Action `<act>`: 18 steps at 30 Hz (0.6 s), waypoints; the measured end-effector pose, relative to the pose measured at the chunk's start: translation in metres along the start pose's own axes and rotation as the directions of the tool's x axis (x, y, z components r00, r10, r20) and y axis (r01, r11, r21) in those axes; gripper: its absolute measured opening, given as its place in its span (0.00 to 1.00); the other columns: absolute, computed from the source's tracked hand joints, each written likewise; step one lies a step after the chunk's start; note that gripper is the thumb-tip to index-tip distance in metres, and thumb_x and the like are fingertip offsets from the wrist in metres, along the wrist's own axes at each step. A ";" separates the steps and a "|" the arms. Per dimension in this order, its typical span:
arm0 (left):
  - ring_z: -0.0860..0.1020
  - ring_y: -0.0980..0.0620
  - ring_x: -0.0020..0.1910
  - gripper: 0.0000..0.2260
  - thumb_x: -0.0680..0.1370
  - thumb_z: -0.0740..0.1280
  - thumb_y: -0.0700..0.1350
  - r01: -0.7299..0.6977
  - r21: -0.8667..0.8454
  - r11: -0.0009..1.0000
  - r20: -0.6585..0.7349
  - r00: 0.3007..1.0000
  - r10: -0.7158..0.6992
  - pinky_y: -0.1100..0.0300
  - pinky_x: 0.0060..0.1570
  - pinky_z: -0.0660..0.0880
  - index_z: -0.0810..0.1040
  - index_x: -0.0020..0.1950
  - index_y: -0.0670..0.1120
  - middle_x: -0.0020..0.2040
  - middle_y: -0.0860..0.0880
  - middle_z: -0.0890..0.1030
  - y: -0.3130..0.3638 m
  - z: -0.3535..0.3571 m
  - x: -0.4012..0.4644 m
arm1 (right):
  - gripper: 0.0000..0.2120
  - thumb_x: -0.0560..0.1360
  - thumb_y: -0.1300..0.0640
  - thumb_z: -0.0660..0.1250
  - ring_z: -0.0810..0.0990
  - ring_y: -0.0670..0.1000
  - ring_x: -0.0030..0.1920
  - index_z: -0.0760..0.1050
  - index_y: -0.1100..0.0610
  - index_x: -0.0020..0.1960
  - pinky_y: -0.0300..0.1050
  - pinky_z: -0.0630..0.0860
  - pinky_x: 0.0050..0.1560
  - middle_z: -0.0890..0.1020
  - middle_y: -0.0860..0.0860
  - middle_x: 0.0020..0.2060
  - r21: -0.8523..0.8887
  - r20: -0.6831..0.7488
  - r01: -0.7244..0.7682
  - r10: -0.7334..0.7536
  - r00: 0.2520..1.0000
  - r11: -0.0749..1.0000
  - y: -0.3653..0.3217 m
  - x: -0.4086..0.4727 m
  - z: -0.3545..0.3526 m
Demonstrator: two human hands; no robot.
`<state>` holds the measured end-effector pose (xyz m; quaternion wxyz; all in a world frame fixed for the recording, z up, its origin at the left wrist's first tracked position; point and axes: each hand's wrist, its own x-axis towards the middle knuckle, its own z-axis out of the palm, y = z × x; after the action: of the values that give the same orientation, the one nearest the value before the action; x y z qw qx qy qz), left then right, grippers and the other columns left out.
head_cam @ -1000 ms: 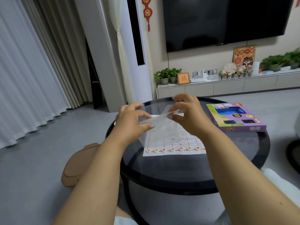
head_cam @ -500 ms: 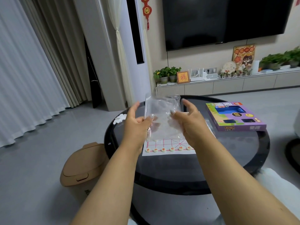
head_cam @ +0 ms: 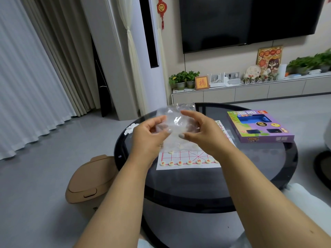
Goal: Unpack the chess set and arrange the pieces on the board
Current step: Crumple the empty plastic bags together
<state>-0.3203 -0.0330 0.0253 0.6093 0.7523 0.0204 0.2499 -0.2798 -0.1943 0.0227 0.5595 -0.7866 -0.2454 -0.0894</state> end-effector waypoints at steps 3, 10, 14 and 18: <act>0.80 0.58 0.45 0.19 0.71 0.75 0.36 -0.024 0.100 0.995 0.066 0.998 0.018 0.67 0.44 0.78 0.80 0.60 0.50 0.48 0.53 0.83 0.002 -0.008 0.000 | 0.27 0.69 0.59 0.75 0.75 0.42 0.40 0.72 0.49 0.65 0.26 0.70 0.37 0.76 0.42 0.46 -0.087 -0.042 -0.003 -0.001 0.999 0.996 0.001 0.001 -0.003; 0.69 0.57 0.55 0.05 0.71 0.75 0.47 -0.193 0.556 0.808 0.162 0.979 0.122 0.62 0.55 0.69 0.83 0.46 0.52 0.52 0.59 0.72 0.007 -0.017 0.004 | 0.07 0.69 0.54 0.74 0.68 0.44 0.52 0.82 0.53 0.46 0.32 0.65 0.46 0.72 0.44 0.50 -0.389 -0.076 0.092 -0.131 0.989 0.917 0.007 0.007 -0.006; 0.78 0.60 0.46 0.06 0.69 0.77 0.49 -0.180 0.477 0.860 0.332 0.943 0.013 0.62 0.48 0.74 0.82 0.43 0.54 0.43 0.59 0.82 0.012 -0.020 0.005 | 0.09 0.71 0.54 0.72 0.78 0.53 0.47 0.78 0.55 0.49 0.49 0.77 0.44 0.81 0.51 0.45 -0.159 0.047 0.041 -0.034 0.998 0.986 -0.004 0.009 -0.005; 0.78 0.61 0.33 0.03 0.73 0.74 0.44 -0.071 0.297 0.952 0.263 0.965 -0.010 0.69 0.33 0.72 0.82 0.40 0.49 0.34 0.56 0.82 0.008 -0.016 0.000 | 0.21 0.70 0.52 0.74 0.78 0.49 0.52 0.71 0.51 0.60 0.46 0.78 0.53 0.78 0.48 0.53 0.175 -0.039 -0.093 0.101 0.994 0.980 -0.005 0.013 0.006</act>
<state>-0.3293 -0.0205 0.0344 0.4796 0.8636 -0.0337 0.1521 -0.2720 -0.1839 0.0300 0.6349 -0.7438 -0.2003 -0.0593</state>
